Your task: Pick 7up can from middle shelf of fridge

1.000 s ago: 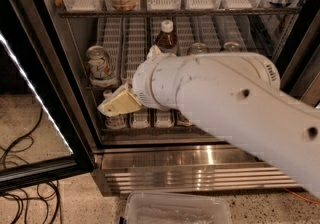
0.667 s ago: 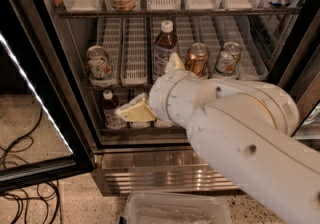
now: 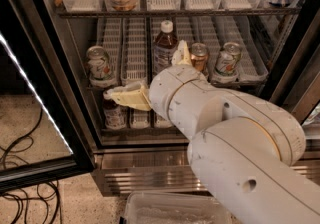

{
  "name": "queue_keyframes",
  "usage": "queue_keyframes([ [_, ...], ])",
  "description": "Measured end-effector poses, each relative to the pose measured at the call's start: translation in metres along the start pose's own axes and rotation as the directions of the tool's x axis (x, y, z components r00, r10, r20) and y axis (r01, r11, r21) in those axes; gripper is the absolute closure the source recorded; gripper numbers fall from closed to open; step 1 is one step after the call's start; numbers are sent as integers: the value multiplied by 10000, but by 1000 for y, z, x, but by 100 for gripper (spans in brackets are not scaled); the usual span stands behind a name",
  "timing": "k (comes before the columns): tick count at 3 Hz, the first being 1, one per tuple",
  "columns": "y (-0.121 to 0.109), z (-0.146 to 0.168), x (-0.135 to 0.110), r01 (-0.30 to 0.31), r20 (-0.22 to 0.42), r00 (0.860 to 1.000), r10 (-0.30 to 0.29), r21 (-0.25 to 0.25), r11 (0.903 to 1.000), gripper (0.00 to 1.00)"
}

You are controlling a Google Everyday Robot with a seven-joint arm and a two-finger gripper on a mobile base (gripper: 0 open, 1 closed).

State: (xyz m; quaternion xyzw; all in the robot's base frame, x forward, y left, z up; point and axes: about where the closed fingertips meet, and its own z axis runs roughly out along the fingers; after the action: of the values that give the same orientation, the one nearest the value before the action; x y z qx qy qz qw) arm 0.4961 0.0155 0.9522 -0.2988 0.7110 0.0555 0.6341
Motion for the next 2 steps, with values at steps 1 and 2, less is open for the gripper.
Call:
queue_keyframes([
  [1,2,1,-2,-164,41,9999,164,4,9999,0],
  [2,2,1,-2,-165,42,9999,165,3,9999,0],
])
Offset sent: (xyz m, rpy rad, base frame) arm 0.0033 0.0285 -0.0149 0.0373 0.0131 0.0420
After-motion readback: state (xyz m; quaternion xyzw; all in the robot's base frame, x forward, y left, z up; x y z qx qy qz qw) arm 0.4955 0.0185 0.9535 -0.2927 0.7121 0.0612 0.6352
